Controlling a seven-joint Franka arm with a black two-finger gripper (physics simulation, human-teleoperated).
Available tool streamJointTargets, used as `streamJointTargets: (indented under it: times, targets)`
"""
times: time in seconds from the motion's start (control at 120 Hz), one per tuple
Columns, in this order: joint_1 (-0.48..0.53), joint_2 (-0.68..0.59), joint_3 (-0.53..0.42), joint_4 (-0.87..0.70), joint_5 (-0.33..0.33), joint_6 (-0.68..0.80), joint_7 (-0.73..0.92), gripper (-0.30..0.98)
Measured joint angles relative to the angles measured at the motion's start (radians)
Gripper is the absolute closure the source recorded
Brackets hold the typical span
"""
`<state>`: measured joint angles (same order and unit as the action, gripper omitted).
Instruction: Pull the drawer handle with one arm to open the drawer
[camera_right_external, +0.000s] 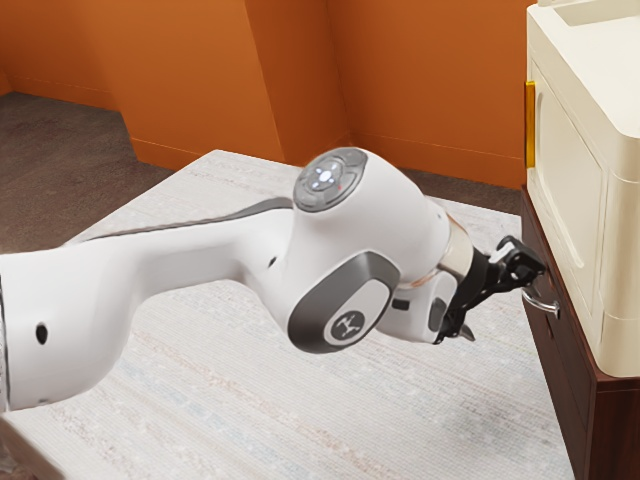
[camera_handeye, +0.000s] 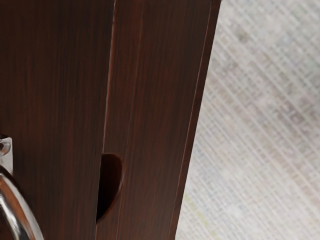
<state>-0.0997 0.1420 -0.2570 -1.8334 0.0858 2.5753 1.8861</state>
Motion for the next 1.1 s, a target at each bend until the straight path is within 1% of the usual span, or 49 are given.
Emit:
streamJointTargets:
  times: [0.283, 0.542, 0.733, 0.85, 1.067, 1.1]
  targets:
    - [0.009, 0.006, -0.005, -0.004, 0.003, 0.005, 0.011, 0.00]
    - [0.011, -0.017, 0.008, -0.053, -0.002, 0.007, 0.017, -0.01]
    - [0.006, -0.052, 0.033, -0.094, 0.003, 0.007, 0.020, 0.00]
    - [0.006, -0.097, 0.051, -0.137, 0.003, 0.007, 0.022, 0.03]
    - [0.022, -0.155, 0.055, -0.208, -0.002, 0.013, 0.023, 0.00]
    - [0.009, -0.162, 0.071, -0.215, -0.001, 0.014, 0.024, 0.01]
